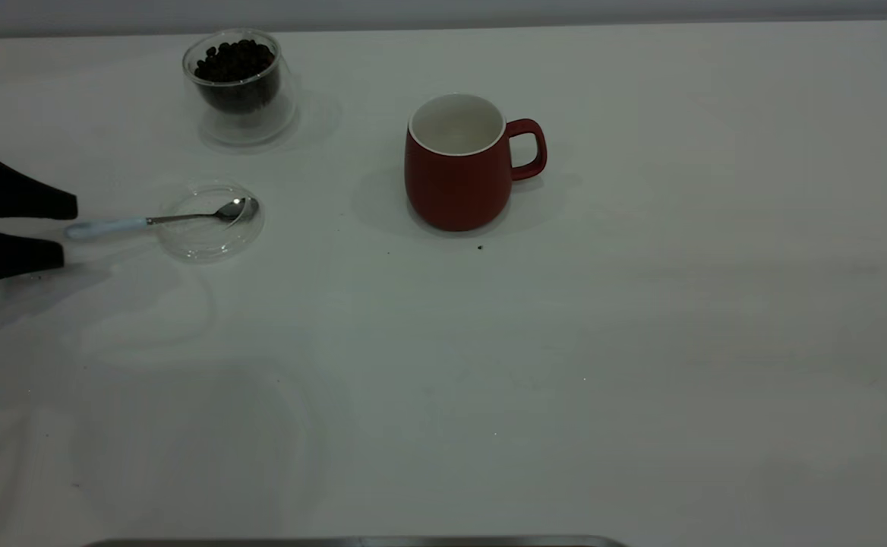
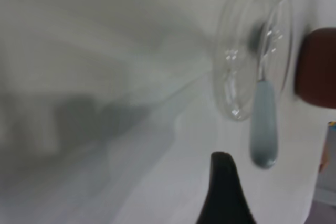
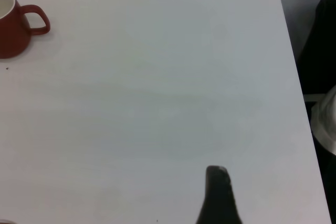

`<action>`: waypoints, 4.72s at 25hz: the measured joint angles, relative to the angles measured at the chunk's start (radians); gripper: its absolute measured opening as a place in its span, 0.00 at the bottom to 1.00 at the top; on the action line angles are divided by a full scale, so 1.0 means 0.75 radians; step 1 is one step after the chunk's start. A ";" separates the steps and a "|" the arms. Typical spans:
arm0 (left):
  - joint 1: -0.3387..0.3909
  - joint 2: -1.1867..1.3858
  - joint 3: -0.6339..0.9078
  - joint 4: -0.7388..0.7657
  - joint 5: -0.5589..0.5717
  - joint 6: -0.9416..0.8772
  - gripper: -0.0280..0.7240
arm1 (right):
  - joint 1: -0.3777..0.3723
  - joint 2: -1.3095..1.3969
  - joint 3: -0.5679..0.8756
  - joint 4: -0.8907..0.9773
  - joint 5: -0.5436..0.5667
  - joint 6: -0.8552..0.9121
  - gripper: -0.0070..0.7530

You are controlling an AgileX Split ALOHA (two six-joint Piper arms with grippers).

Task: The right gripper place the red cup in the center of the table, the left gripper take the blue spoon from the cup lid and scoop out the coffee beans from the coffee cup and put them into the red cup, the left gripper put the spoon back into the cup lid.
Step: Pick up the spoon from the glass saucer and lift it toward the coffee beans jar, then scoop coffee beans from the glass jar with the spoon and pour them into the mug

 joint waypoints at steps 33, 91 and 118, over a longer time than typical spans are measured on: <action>-0.089 0.130 -0.007 -0.238 0.114 0.119 0.69 | 0.000 0.000 0.000 0.001 0.000 -0.001 0.79; -0.089 -0.130 -0.009 -0.032 0.064 -0.232 0.20 | 0.000 0.000 0.000 0.001 0.000 -0.001 0.79; -0.258 -0.334 -0.177 -0.219 -0.240 0.274 0.20 | 0.000 0.000 0.000 0.001 0.000 -0.001 0.79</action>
